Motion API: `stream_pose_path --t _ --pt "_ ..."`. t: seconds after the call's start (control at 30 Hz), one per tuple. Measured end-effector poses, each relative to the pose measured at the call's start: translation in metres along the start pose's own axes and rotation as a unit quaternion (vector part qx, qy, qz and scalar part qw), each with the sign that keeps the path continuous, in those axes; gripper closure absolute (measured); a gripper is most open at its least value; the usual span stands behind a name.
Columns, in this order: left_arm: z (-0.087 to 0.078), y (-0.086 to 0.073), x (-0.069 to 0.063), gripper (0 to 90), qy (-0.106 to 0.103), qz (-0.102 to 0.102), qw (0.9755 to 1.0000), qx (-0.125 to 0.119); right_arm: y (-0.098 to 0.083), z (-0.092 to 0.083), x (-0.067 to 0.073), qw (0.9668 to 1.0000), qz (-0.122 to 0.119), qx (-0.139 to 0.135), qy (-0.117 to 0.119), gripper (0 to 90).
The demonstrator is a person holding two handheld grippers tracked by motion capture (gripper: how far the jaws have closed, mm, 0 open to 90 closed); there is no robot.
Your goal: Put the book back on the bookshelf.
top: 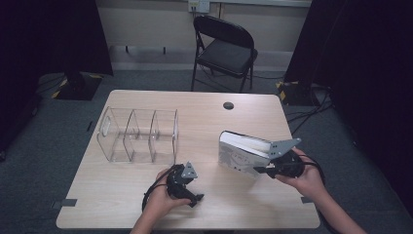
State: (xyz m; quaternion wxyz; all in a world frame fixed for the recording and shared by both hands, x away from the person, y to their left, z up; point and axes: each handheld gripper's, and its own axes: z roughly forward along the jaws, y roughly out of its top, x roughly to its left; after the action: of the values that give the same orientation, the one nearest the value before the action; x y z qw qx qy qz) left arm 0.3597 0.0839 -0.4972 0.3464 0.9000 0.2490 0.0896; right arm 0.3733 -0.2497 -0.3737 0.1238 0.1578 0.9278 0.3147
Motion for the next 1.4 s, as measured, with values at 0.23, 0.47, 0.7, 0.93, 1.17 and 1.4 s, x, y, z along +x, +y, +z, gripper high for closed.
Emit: stream_pose_path --t 0.23,0.47,0.7,0.93,1.17,1.4 --pt "0.0 0.0 0.0 0.0 0.0 0.0 1.0 0.001 -0.001 -0.003 -0.004 0.9999 0.012 0.003 0.008 76.1" --pt "0.0 0.0 0.0 0.0 -0.001 -0.001 1.0 0.002 0.0 -0.004 -0.011 0.9987 0.041 0.017 0.024 76.0" --pt "0.0 0.0 0.0 0.0 -0.001 0.0 1.0 0.0 -0.001 -0.004 -0.018 0.9974 0.063 0.019 0.029 75.8" --pt "-0.001 0.0 0.0 0.0 -0.003 -0.001 1.0 0.0 -0.003 -0.003 -0.021 0.9964 0.074 0.013 0.039 75.5" --pt "-0.001 -0.001 0.0 0.0 -0.002 -0.001 1.0 0.0 -0.003 -0.004 -0.022 0.9958 0.081 0.017 0.039 75.4" --pt "0.0 -0.001 0.0 0.0 -0.003 -0.001 1.0 -0.003 -0.004 -0.006 -0.022 0.9961 0.069 0.017 0.052 75.8"
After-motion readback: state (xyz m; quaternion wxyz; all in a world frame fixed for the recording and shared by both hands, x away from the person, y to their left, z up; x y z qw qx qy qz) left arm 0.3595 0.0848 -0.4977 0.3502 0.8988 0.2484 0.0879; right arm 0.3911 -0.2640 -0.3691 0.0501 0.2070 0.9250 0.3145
